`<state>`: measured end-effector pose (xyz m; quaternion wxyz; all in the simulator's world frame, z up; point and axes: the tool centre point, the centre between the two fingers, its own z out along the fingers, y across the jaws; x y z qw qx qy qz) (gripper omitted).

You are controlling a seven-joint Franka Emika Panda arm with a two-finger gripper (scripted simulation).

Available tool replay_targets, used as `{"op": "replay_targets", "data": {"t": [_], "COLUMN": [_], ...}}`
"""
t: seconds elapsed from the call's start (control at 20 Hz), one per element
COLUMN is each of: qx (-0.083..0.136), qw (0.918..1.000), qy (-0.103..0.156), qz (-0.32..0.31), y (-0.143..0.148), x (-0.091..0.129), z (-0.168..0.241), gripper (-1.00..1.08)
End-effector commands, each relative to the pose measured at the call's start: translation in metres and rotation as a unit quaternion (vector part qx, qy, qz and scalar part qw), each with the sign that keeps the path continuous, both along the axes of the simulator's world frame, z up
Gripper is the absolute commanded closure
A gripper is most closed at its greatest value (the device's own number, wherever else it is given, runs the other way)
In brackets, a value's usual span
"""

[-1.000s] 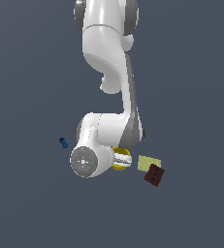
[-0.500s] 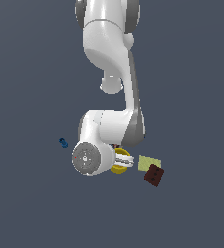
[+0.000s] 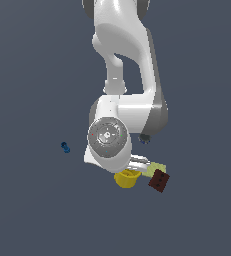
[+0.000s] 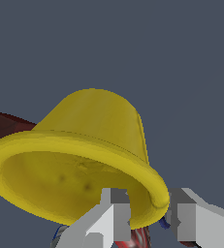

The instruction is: Pick up a designated object from a clutter of objects.

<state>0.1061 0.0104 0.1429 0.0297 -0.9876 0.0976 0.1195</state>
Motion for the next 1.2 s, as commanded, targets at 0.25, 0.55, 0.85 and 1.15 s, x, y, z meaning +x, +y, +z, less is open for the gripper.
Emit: {"op": "replay_targets", "data": {"t": [0.25,0.55,0.85,1.15], "qx": [-0.051,-0.091,-0.123,-0.147], "qw": [0.9909,0.9711,0.9478,0.9257], "qy": [-0.122,-0.216,-0.288,-0.341], "qz": [0.026,0.046,0.062,0.073], "y": [0.027,0.055,0.081,0.102], "x": [0.027,0.033,0.029,0.021], "z": [0.076,0.135,0.179,0.21], "gripper": [1.08,1.08,1.08,1.08]}}
